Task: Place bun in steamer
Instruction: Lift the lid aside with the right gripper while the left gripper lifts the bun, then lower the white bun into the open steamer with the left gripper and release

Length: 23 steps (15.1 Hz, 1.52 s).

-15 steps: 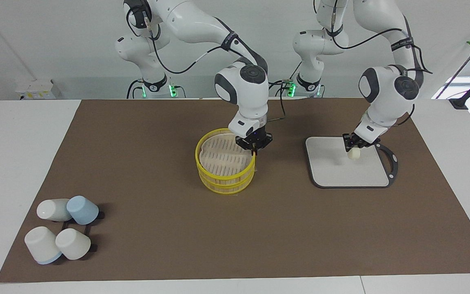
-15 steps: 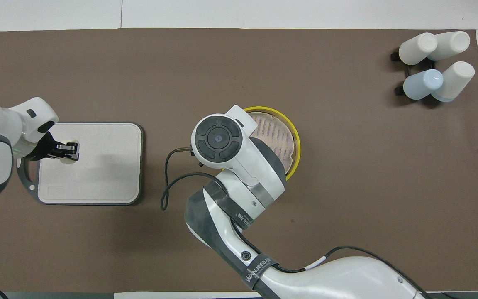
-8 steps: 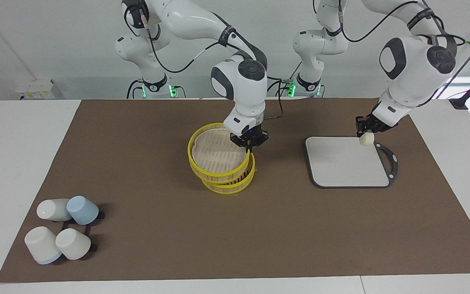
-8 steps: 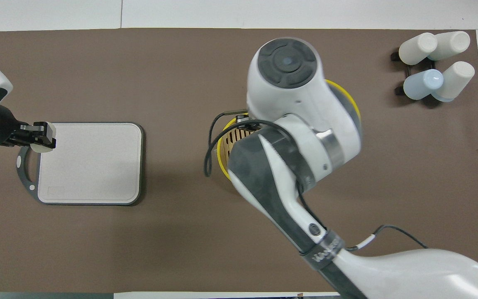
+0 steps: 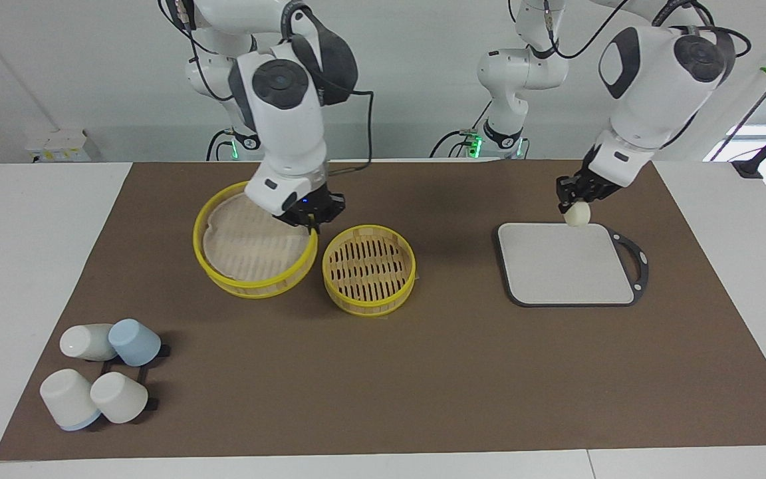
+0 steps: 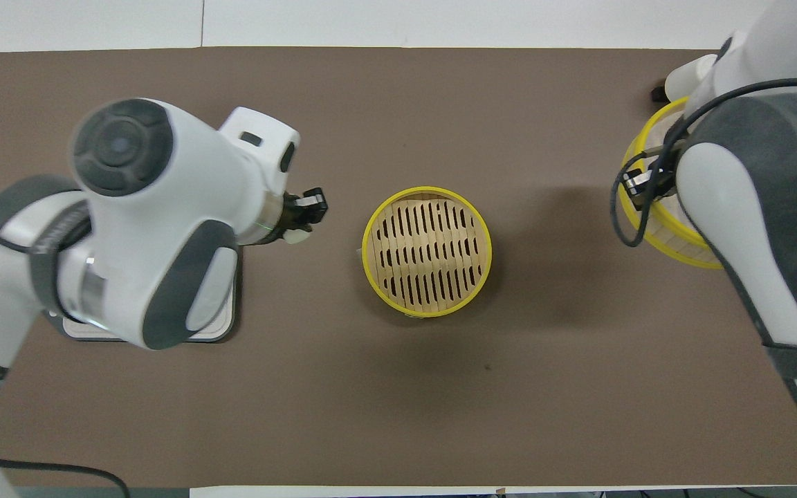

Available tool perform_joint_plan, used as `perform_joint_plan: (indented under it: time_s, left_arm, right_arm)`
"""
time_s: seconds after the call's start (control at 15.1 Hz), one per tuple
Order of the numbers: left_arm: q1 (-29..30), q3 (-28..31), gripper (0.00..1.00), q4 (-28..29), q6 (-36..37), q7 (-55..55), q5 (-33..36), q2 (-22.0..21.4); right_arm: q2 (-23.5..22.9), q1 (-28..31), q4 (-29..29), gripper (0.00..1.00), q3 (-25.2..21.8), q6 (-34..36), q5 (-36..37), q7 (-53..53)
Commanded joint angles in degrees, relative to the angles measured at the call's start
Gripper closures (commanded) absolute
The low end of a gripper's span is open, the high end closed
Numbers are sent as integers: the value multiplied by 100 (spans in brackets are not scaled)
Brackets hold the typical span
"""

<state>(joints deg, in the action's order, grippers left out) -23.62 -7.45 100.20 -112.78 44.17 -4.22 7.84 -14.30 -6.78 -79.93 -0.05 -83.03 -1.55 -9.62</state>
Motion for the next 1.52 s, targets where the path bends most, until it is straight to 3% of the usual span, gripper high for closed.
perform_joint_plan:
  time_s: [0.0, 0.07, 0.27, 0.53, 0.6, 0.66, 0.73, 0.8, 0.99, 1.19, 1.46]
  left_arm:
    - [-808, 121, 70, 77, -1040, 749, 79, 638]
    - [-1003, 121, 70, 287, -1340, 759, 140, 683]
    - [-1592, 138, 70, 360, -1869, 1004, 772, 1368]
    - [-1620, 130, 68, 473, -2133, 1049, 809, 1448]
    - [-1620, 138, 57, 517, -2160, 1067, 809, 1440]
    - [-1620, 138, 35, 509, -2160, 1128, 809, 1439]
    - [-1611, 138, 0, 509, -2152, 1311, 809, 1439]
    - [-1602, 138, 0, 500, -2134, 1461, 809, 1431]
    - [-1384, 130, 0, 527, -1732, 1446, 809, 1072]
    - [-804, 103, 0, 527, -548, 1192, 748, 282]
    - [626, 121, 0, 430, 904, -466, 590, -686]
  right_arm:
    - [217, 378, -260, 100, 66, 94, 84, -628]
    - [243, 458, -321, 100, 66, 86, 94, -760]
    - [366, 529, -593, 100, 66, 24, 94, -840]
    - [393, 415, -673, 100, 75, -64, 111, -735]
    - [393, 371, -682, 100, 75, -73, 111, -665]
    - [402, 327, -682, 100, 75, -81, 111, -612]
    - [410, 257, -690, 100, 75, -82, 111, -525]
    - [411, 204, -690, 100, 75, -90, 111, -463]
    - [411, 177, -690, 100, 75, -143, 111, -418]
    - [411, 125, -690, 100, 75, -152, 111, -401]
    - [411, -199, -690, 100, 84, -353, 102, 89]
